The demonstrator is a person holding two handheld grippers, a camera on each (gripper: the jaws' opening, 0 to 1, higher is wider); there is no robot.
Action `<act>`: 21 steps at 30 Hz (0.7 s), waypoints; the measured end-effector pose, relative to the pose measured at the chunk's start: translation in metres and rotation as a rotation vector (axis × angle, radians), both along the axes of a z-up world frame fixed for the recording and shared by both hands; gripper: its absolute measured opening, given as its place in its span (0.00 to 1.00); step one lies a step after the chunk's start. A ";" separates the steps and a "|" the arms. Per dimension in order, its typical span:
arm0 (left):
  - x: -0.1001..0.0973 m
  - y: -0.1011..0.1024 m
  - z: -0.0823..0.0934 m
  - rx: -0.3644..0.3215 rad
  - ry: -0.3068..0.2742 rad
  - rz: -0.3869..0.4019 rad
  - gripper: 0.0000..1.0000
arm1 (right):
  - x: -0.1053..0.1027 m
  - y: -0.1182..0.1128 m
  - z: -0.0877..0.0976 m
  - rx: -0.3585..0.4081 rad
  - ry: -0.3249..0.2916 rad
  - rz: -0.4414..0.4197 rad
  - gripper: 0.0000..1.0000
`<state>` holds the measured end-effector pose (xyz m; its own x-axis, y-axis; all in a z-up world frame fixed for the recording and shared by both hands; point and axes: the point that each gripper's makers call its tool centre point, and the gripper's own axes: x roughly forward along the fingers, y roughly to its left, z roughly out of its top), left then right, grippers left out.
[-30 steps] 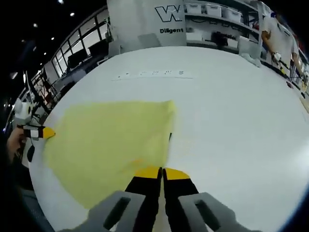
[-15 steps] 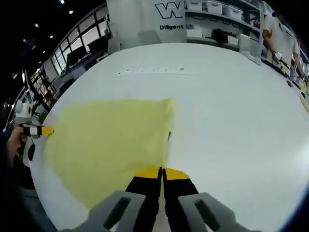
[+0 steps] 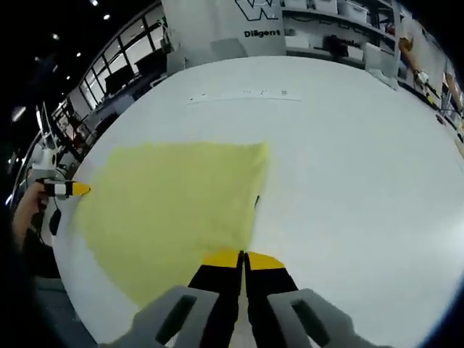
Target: Fold the garment on the visible template until the final outline fits inside the template.
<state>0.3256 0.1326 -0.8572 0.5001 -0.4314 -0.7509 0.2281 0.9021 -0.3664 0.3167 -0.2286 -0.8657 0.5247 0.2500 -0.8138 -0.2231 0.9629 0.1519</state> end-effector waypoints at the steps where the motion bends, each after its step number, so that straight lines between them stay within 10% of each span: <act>1: -0.002 0.001 0.000 0.005 0.001 -0.003 0.01 | -0.002 0.001 0.000 -0.004 0.000 0.004 0.00; 21: -0.043 0.015 -0.004 -0.003 0.020 -0.028 0.01 | -0.039 0.013 -0.001 -0.021 0.017 0.027 0.00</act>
